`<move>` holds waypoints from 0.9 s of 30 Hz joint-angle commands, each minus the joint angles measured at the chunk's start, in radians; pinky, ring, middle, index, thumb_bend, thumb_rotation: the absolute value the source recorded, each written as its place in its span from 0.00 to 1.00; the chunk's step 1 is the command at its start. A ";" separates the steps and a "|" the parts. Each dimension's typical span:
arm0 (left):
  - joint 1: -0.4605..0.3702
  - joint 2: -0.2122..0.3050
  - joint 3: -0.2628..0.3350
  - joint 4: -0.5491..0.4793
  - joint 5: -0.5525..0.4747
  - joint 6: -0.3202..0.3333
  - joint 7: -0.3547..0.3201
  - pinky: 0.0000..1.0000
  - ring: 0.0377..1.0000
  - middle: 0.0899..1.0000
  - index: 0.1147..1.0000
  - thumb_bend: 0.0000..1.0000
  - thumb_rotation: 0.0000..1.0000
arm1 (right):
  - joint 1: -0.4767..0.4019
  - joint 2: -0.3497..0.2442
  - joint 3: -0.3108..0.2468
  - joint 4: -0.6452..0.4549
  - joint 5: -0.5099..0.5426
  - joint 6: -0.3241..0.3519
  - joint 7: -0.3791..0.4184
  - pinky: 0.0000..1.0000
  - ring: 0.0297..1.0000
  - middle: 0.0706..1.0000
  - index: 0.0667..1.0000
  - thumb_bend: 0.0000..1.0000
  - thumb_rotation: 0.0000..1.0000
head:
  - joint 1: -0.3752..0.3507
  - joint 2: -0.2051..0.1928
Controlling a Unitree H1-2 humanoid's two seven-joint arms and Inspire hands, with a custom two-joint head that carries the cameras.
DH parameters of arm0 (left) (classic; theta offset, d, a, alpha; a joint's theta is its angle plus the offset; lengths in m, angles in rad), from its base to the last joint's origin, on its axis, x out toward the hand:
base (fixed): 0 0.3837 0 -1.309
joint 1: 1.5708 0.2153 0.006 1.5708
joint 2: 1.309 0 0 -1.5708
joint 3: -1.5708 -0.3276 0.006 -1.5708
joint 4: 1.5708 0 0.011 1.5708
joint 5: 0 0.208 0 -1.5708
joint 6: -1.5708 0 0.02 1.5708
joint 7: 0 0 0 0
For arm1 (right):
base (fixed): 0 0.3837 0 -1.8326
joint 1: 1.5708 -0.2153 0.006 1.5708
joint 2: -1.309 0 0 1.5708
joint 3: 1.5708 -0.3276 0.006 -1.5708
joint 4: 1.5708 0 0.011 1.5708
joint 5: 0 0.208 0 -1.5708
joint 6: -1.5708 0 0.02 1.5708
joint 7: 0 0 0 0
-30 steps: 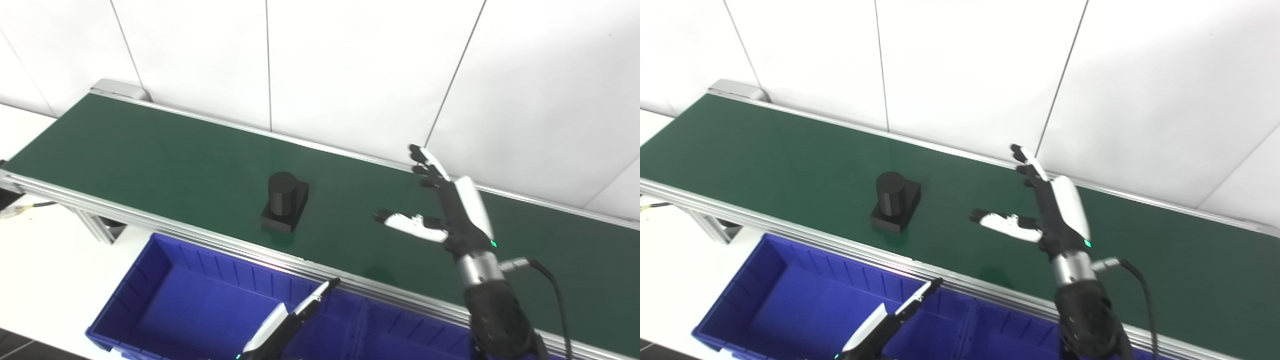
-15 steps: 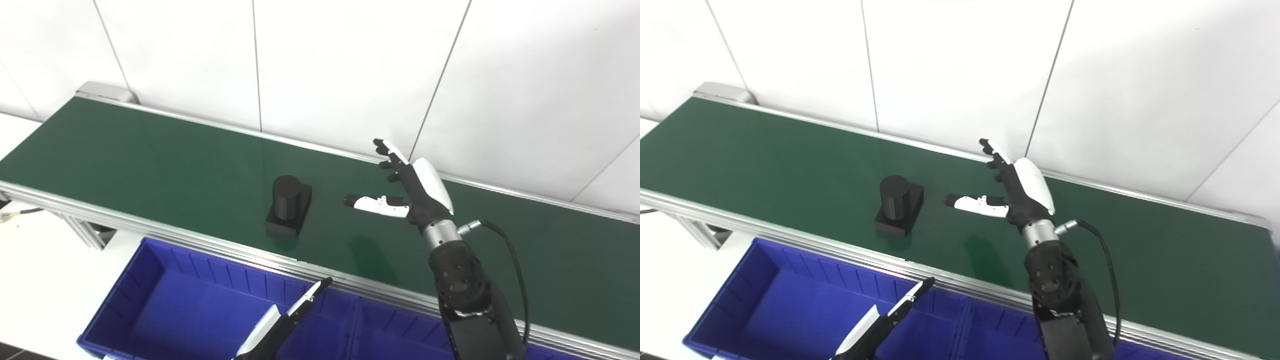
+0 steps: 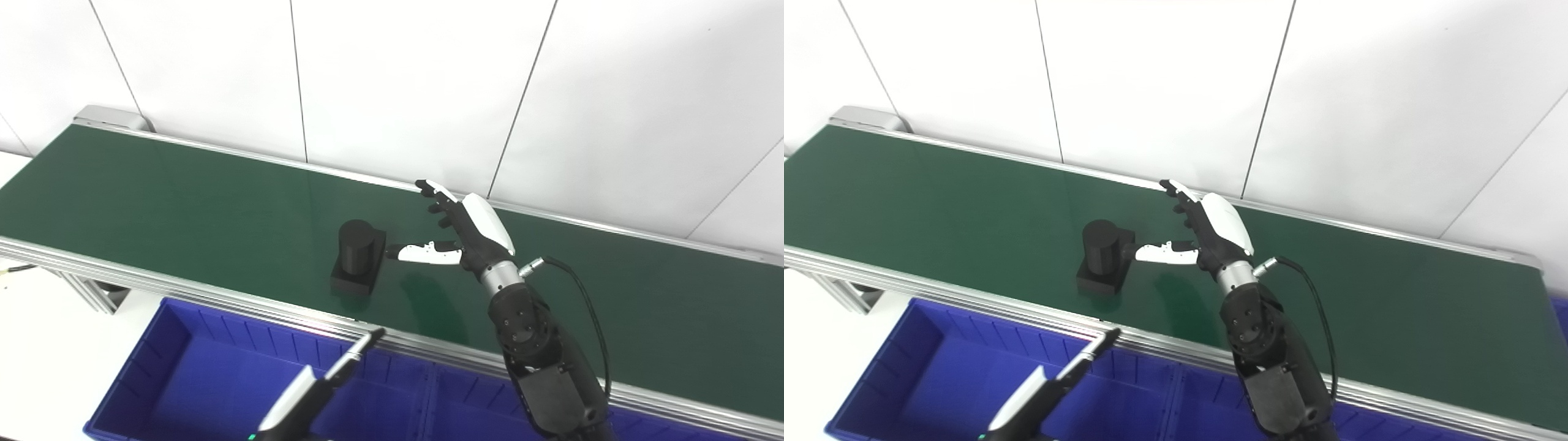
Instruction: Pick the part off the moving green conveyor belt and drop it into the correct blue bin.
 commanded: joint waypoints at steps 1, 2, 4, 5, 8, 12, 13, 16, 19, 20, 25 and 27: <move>0.024 -0.005 0.000 -0.026 -0.012 -0.018 -0.006 1.00 1.00 1.00 1.00 1.00 0.74 | -0.053 0.018 0.008 -0.005 0.005 -0.042 -0.015 0.76 0.84 0.89 0.90 0.92 0.53 | -0.004 0.001; 0.024 -0.013 0.000 -0.020 -0.015 -0.019 -0.007 1.00 1.00 1.00 1.00 1.00 0.73 | -0.056 0.021 0.013 0.004 0.005 -0.042 -0.015 0.76 0.85 0.90 0.90 0.93 0.53 | -0.009 0.002; 0.019 -0.027 -0.002 -0.002 -0.010 -0.027 -0.004 1.00 1.00 1.00 1.00 1.00 0.73 | -0.062 0.029 0.021 0.024 0.009 -0.043 -0.015 0.77 0.85 0.89 0.90 0.93 0.50 | -0.011 0.005; 0.018 -0.033 -0.003 0.002 -0.006 -0.028 -0.005 1.00 1.00 1.00 1.00 1.00 0.73 | -0.066 0.032 0.027 0.037 0.007 -0.043 -0.017 0.77 0.85 0.89 0.90 0.93 0.49 | -0.010 0.008; 0.016 -0.042 -0.003 0.009 -0.002 -0.037 -0.009 1.00 1.00 1.00 1.00 1.00 0.72 | -0.076 0.037 0.038 0.069 0.005 -0.052 -0.026 0.77 0.85 0.89 0.90 0.94 0.48 | -0.008 0.012; 0.017 -0.047 0.001 0.008 0.019 -0.038 -0.009 1.00 1.00 1.00 1.00 1.00 0.72 | -0.085 0.050 0.043 0.103 0.013 -0.059 -0.037 0.77 0.85 0.88 0.89 0.93 0.42 | -0.007 0.018; 0.019 -0.048 0.001 0.004 0.019 -0.033 -0.010 1.00 1.00 1.00 1.00 1.00 0.72 | -0.086 0.054 0.045 0.112 0.012 -0.062 -0.043 0.77 0.84 0.88 0.89 0.93 0.41 | -0.006 0.020; 0.022 -0.052 0.002 0.002 0.017 -0.038 -0.008 1.00 1.00 1.00 1.00 1.00 0.72 | -0.088 0.064 0.048 0.141 0.015 -0.078 -0.063 0.77 0.84 0.87 0.87 0.93 0.37 | -0.005 0.024; 0.021 -0.054 0.001 0.003 0.014 -0.044 -0.007 1.00 1.00 1.00 1.00 1.00 0.72 | -0.091 0.073 0.056 0.178 0.015 -0.099 -0.088 0.74 0.81 0.85 0.85 0.93 0.33 | -0.005 0.026; 0.021 -0.054 0.001 0.004 0.011 -0.045 -0.008 1.00 1.00 1.00 1.00 1.00 0.72 | -0.093 0.076 0.057 0.188 0.015 -0.102 -0.093 0.73 0.81 0.84 0.84 0.93 0.32 | -0.005 0.026; 0.031 -0.057 0.001 -0.013 0.017 -0.037 -0.007 1.00 1.00 1.00 1.00 1.00 0.72 | -0.096 0.092 0.069 0.257 0.007 -0.144 -0.146 0.64 0.73 0.80 0.80 0.89 0.24 | 0.000 0.044; 0.034 -0.059 0.002 -0.019 0.021 -0.033 -0.006 1.00 1.00 1.00 1.00 1.00 0.72 | -0.097 0.095 0.070 0.279 0.011 -0.164 -0.164 0.55 0.63 0.74 0.77 0.84 0.18 | 0.000 0.051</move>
